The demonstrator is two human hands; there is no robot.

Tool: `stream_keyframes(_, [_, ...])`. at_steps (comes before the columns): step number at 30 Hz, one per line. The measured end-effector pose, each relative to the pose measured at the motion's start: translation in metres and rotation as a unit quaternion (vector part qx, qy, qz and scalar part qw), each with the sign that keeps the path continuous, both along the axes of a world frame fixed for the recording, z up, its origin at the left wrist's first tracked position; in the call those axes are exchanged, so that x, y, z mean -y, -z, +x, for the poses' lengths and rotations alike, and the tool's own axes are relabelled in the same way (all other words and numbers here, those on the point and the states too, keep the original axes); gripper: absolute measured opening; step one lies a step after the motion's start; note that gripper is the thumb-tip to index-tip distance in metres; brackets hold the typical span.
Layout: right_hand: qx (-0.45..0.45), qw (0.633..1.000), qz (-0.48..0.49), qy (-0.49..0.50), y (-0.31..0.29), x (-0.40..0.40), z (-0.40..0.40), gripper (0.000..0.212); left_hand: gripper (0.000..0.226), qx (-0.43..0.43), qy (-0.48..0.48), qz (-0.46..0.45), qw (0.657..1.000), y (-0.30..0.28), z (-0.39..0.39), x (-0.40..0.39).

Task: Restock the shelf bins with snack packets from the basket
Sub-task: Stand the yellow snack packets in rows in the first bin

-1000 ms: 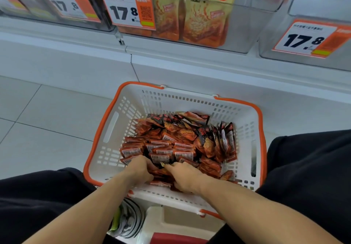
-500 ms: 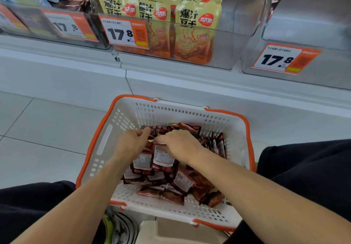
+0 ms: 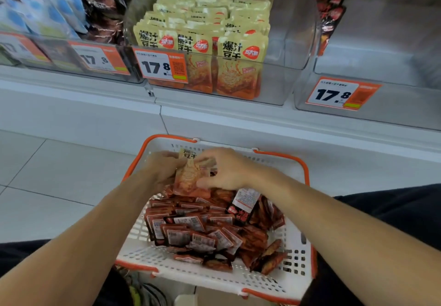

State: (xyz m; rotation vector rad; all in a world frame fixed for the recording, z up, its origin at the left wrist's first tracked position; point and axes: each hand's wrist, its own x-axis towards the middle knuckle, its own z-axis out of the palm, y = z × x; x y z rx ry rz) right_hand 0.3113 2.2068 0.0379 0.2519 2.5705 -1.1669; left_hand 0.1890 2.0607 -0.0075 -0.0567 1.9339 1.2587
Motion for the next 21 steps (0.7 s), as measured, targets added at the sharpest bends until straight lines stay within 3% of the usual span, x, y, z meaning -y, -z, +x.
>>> stream_keyframes(3, [-0.024,0.995,0.095,0.023,-0.033,-0.025,-0.01,0.077,0.011,-0.082,0.073,0.016,0.994,-0.04,-0.007,-0.01])
stream_keyframes(5, [-0.022,0.996,0.083,0.035,-0.051,-0.041,-0.012,0.079,0.008,-0.114,0.122,0.038,0.985,-0.067,-0.007,-0.019])
stream_keyframes(9, [-0.031,0.998,-0.002,0.052,-0.078,-0.063,-0.014,0.047,0.004,-0.176,0.22,0.075,0.956,-0.109,-0.005,-0.031])
stream_keyframes(11, [-0.05,0.996,-0.043,0.065,-0.087,-0.069,-0.015,0.035,0.015,-0.185,0.246,0.09,0.947,-0.123,-0.005,-0.035])
stream_keyframes(17, [-0.138,0.984,-0.069,0.084,-0.109,-0.07,-0.02,0.023,0.028,-0.249,0.241,0.168,0.923,-0.134,-0.013,-0.039])
stream_keyframes(21, [-0.206,0.973,-0.012,0.102,-0.123,-0.07,-0.018,0.016,0.016,-0.311,0.23,0.218,0.896,-0.14,-0.014,-0.053])
